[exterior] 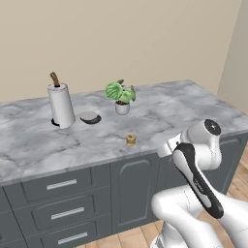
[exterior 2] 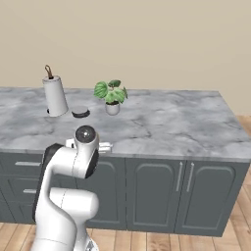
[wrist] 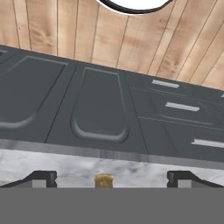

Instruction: Pick the jar and candle from the dining table and place them in the open cabinet. Close the cabinet after placing the objects.

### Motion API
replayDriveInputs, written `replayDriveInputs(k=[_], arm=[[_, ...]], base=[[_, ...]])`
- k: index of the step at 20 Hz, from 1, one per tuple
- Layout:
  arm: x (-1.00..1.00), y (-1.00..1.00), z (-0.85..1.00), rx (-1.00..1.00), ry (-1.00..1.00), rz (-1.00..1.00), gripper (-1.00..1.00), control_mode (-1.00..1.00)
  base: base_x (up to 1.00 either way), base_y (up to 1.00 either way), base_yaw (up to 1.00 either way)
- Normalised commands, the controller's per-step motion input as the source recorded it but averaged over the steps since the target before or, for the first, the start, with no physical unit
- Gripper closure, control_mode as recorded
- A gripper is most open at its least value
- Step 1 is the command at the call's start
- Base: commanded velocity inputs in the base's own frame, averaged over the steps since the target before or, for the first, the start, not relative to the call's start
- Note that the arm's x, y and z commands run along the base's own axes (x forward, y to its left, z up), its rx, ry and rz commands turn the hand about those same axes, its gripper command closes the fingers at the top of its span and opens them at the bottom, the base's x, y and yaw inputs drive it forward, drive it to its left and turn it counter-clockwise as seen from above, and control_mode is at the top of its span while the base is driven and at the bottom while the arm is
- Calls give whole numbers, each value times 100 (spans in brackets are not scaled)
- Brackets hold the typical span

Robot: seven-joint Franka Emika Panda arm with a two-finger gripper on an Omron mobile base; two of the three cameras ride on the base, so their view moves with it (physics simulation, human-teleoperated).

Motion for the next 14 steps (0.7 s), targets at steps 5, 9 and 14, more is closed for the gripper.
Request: replayDriveInputs(k=[5, 9, 14], arm=[[-13, 1, 0, 0, -9, 14, -100, -100], [-2, 20, 0, -2, -4, 8, -100, -100], [6, 51, 0, -1, 1, -2, -100, -100]], base=[[0, 0, 0], [0, 0, 0], [0, 0, 0]])
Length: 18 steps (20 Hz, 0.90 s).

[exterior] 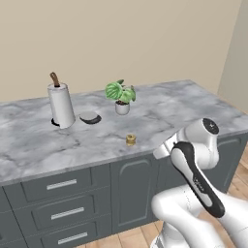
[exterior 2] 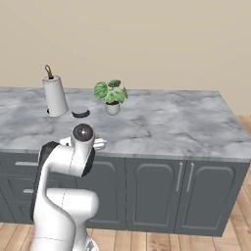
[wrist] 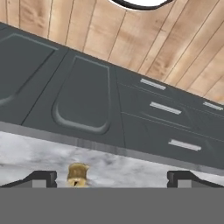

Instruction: Pick the jar and candle from the dining table and place them in the open cabinet. Close the cabinet after placing the objects.

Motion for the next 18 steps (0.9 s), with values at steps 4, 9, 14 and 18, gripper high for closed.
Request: replayDriveInputs(k=[4, 9, 14, 18], arm=[[27, 61, -9, -1, 8, -11, -100, -100], [30, 31, -8, 0, 12, -15, -100, -100], [39, 8, -6, -2, 13, -12, -100, -100], [43, 0, -11, -3, 13, -6, -100, -100]], base=[[0, 0, 0], [0, 0, 0], [0, 0, 0], [0, 0, 0]])
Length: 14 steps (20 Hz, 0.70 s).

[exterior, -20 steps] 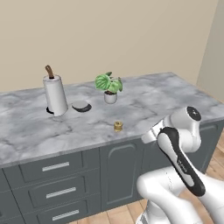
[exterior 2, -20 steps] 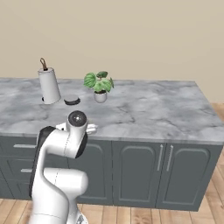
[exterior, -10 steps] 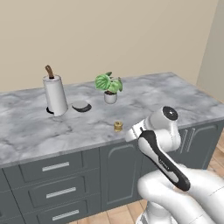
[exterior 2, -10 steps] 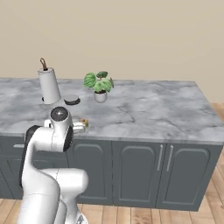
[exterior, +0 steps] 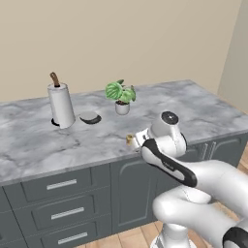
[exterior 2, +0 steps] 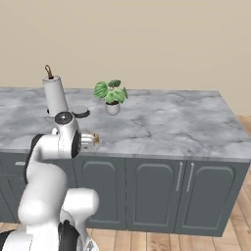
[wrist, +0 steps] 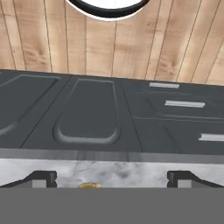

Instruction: Pick the jar and candle from the dining table and place them in the open cabinet. Close the cabinet after placing the objects.

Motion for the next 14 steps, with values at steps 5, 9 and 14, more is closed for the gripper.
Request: replayDriveInputs(k=[5, 9, 14], arm=[[46, 0, -14, -3, 3, 0, -100, -100], [39, 0, -23, -1, 0, 0, -100, -100], [23, 0, -33, 0, 0, 0, -100, -100]], base=[[0, 0, 0], [0, 0, 0], [0, 0, 0]])
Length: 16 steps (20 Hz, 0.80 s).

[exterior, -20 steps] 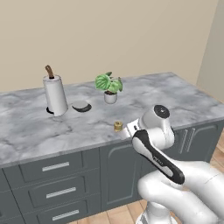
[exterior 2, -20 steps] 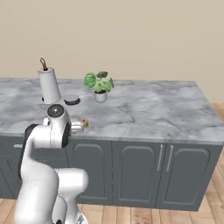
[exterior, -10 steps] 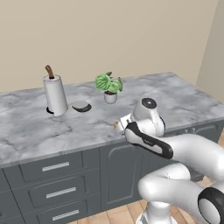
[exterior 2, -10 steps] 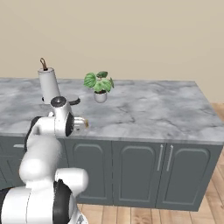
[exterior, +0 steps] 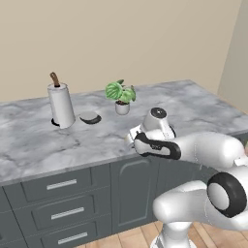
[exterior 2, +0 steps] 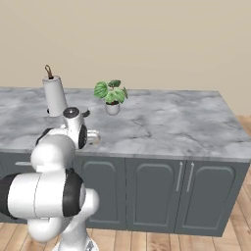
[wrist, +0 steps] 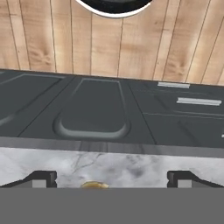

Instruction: Pick the jar and candle from the dining table and place them in the open cabinet. Close the cabinet after placing the objects.

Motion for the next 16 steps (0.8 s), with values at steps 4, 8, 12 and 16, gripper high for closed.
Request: replayDriveInputs(k=[4, 8, 12, 16], arm=[[11, 0, -36, 0, 0, 0, -100, -100], [18, 0, -22, -1, 0, 0, -100, -100], [22, 0, -1, -2, -4, 0, -100, -100], [24, 0, -1, 0, -6, 0, -100, -100]], base=[[0, 0, 0], [0, 0, 0], [0, 0, 0], [0, 0, 0]])
